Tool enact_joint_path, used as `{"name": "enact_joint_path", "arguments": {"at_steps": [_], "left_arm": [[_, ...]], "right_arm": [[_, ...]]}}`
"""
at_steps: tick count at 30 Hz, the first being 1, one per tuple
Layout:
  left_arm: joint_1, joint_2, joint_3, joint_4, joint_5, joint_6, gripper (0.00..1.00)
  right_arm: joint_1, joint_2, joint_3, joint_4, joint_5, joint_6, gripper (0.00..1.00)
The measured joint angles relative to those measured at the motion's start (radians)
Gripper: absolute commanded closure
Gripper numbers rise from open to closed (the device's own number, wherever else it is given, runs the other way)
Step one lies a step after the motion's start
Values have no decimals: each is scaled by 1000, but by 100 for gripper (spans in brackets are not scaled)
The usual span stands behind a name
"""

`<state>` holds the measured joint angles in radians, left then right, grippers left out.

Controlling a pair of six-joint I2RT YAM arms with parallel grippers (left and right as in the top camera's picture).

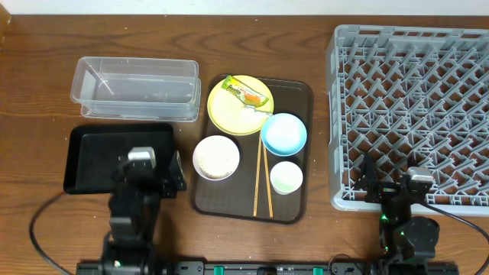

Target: Sort waste into correct bins and load items into the dishwasher rack

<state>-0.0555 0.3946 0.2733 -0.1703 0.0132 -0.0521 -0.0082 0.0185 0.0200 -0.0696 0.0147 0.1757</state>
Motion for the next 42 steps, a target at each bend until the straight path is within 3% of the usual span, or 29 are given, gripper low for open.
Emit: {"name": "enact_joint_path", "arguments": {"at_steps": [5, 10, 16, 22, 26, 34, 42], "left_arm": [[0, 285, 241, -106, 7, -3, 2], [0, 534, 428, -164, 7, -4, 2], [0, 707, 601, -315, 14, -3, 2], [0, 754, 645, -429, 15, -3, 2], [0, 760, 645, -422, 22, -4, 2], [-10, 776, 648, -324, 116, -35, 2], [-141, 945, 796, -312, 130, -37, 2]], "right_arm": [[0, 92, 77, -13, 0, -1, 1], [0, 294, 214, -69, 3, -12, 1], [0, 579, 434, -189, 4, -22, 1], [0, 838, 660, -284, 3, -26, 1], [0, 917, 725, -319, -2, -27, 1], [0, 937, 729, -301, -8, -27, 1], [0, 951, 731, -280, -14, -27, 1]]}}
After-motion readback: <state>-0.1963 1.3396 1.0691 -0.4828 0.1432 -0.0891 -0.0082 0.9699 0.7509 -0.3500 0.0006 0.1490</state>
